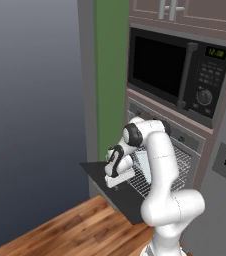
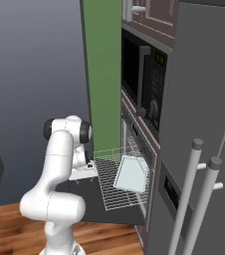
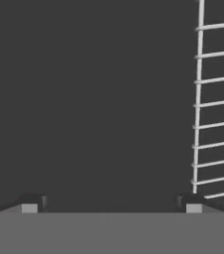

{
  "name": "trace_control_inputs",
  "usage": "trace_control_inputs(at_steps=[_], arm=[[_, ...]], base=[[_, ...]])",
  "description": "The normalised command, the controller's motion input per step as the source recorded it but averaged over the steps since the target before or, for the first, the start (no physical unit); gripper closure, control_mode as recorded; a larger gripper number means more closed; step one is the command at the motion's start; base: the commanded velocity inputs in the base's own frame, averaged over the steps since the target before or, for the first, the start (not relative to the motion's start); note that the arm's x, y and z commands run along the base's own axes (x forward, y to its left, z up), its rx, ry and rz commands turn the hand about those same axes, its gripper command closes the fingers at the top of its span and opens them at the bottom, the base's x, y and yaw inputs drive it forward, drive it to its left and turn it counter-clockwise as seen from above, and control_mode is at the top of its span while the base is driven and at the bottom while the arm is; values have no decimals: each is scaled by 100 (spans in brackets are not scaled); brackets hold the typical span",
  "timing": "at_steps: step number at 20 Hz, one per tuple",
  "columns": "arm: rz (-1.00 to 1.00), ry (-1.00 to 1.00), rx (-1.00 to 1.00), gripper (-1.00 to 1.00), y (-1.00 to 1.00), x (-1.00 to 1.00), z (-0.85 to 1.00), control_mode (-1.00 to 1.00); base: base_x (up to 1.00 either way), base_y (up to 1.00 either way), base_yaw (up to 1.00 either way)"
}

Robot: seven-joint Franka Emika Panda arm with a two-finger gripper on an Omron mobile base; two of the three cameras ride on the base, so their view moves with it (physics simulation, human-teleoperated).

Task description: Take the baked cake out of the oven and place it on the plate for cooling. Then close the oven door.

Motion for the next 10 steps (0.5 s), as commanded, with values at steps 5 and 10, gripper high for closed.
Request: trace_control_inputs(at_steps=[5,10], arm=[[0,5,0,-100,0,45,-51,-100],[2,0,0,-100,-3,34,-50,-100]], base=[[0,0,0],[0,0,0]])
